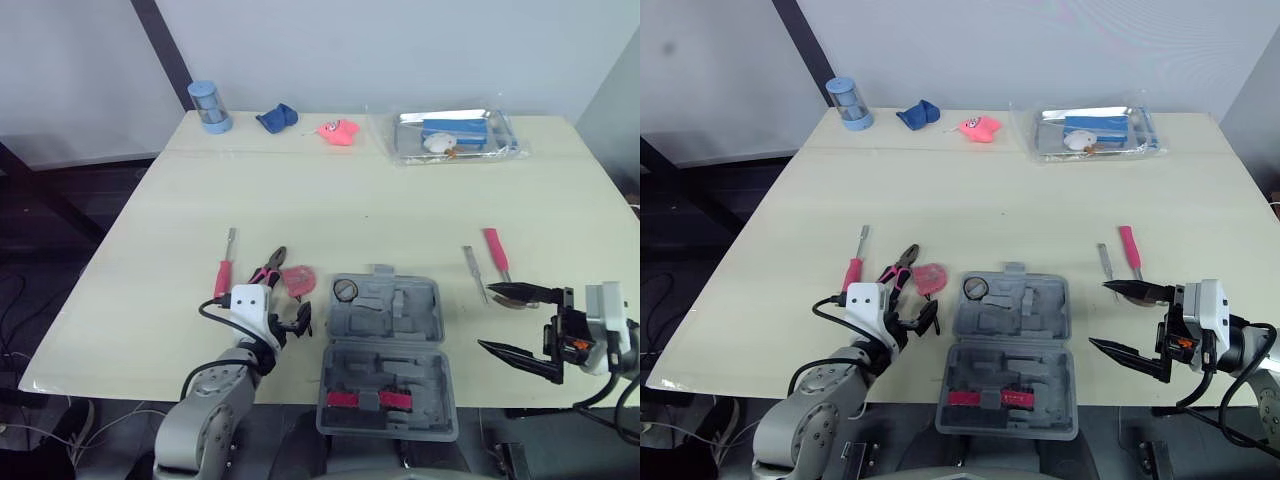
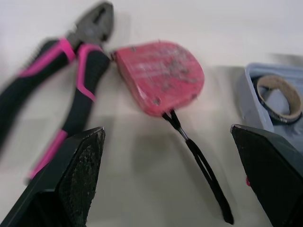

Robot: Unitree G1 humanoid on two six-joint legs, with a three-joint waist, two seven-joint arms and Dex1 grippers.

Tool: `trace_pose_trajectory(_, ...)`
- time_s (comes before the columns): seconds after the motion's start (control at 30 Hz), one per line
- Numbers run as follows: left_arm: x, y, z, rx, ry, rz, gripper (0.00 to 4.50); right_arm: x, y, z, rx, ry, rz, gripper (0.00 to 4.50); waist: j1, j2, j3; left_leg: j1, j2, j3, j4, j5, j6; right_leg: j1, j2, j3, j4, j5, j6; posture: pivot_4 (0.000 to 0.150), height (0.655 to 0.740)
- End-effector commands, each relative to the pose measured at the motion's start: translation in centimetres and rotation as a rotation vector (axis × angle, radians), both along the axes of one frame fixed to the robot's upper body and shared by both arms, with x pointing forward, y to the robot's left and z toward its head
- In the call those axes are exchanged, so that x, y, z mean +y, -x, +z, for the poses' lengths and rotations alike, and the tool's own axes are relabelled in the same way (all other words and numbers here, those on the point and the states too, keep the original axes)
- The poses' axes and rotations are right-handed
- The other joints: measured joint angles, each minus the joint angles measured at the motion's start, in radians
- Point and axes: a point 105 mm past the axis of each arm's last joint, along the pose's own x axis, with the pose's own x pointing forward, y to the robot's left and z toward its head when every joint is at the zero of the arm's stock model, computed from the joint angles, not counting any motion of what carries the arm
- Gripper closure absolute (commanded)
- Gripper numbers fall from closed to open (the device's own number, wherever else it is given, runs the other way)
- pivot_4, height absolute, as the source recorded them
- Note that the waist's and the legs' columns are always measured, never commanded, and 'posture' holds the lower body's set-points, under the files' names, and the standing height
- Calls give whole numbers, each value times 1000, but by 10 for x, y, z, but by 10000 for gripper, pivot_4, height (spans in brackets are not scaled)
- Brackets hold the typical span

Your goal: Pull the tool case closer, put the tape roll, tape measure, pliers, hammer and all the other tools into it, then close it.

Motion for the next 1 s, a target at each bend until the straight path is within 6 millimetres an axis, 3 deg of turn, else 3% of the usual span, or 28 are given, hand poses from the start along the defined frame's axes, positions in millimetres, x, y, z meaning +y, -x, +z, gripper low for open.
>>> trace_pose_trajectory(0.03, -2, -4, 3, -16, -21, 5, 0, 3, 3, 11, -30, 1, 11, 721, 0, 0, 0, 0, 0, 0, 0, 0, 0, 0, 0, 0, 0, 0, 0, 1500, 7400)
trace_pose_trajectory(0.63, -3, -21, -18, 53, -111, -15, 0, 14, -3, 15, -36, -3, 18, 721, 7, 1, -1, 0, -1, 0, 0, 0, 0, 0, 0, 0, 0, 0, 0, 1500, 7400)
trace_pose_trajectory(0.73, -4, -21, -17, 47, -100, -21, 8134, 15, -4, 15, -39, -4, 15, 0, 10, 1, -1, 0, -1, 0, 0, 0, 0, 0, 0, 0, 0, 0, 0, 1500, 7400)
trace_pose_trajectory(0.83, -4, -21, -17, 50, -81, -16, 22316, 16, -4, 16, -42, -4, 13, 0, 16, 1, -1, 0, -1, 0, 0, 0, 0, 0, 0, 0, 0, 0, 0, 1500, 7400)
trace_pose_trajectory(0.97, -2, -19, -17, 54, -75, -13, 44423, 16, -4, 16, -44, -5, 13, 0, 19, 1, -1, 0, -1, 0, 0, 0, 0, 0, -1, 0, 0, 0, 0, 1500, 7400)
trace_pose_trajectory(1.0, -2, -18, -17, 55, -75, -15, 44815, 17, -5, 17, -44, -5, 14, 0, 19, 1, -1, 0, -1, 0, 0, 0, 0, 0, -1, 0, 0, 0, 0, 1500, 7400)
